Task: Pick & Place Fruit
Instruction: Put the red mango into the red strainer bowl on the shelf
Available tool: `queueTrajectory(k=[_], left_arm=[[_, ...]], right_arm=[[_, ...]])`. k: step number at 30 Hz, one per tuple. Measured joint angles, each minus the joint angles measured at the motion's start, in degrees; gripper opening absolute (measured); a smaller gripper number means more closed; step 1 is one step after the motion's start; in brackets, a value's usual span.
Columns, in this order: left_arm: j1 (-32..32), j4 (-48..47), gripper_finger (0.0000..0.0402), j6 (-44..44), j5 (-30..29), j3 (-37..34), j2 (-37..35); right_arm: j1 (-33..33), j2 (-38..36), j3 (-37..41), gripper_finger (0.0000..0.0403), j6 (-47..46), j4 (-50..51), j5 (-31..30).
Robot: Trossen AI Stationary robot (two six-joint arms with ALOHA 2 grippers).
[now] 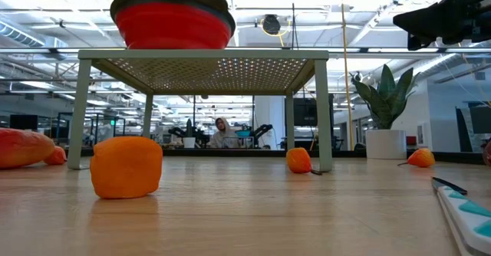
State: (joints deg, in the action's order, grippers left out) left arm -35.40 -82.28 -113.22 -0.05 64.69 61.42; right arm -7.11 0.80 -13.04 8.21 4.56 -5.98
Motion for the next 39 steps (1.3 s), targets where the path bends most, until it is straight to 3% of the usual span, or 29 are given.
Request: queueTrajectory(k=[11,22,34,39], left_arm=[[-7.69,3.0,0.0004,-6.18,-0.03,0.0,10.74],[-17.35,8.22,0.0004,-23.44,-2.34,-0.02,12.22],[-17.99,9.87,0.0004,-24.92,-1.72,-0.02,13.47],[-17.73,7.21,0.001,-24.99,-6.5,-0.02,14.28]], right_arm=[[0.0,-0.01,0.0,0.0,-0.02,0.0,0.02],[0.0,-0.02,0.0,0.0,0.15,0.02,0.04],[0.01,-0.02,0.0,0.0,0.04,0.07,0.04],[0.0,-0.02,0.0,0.0,0.02,0.07,0.04]])
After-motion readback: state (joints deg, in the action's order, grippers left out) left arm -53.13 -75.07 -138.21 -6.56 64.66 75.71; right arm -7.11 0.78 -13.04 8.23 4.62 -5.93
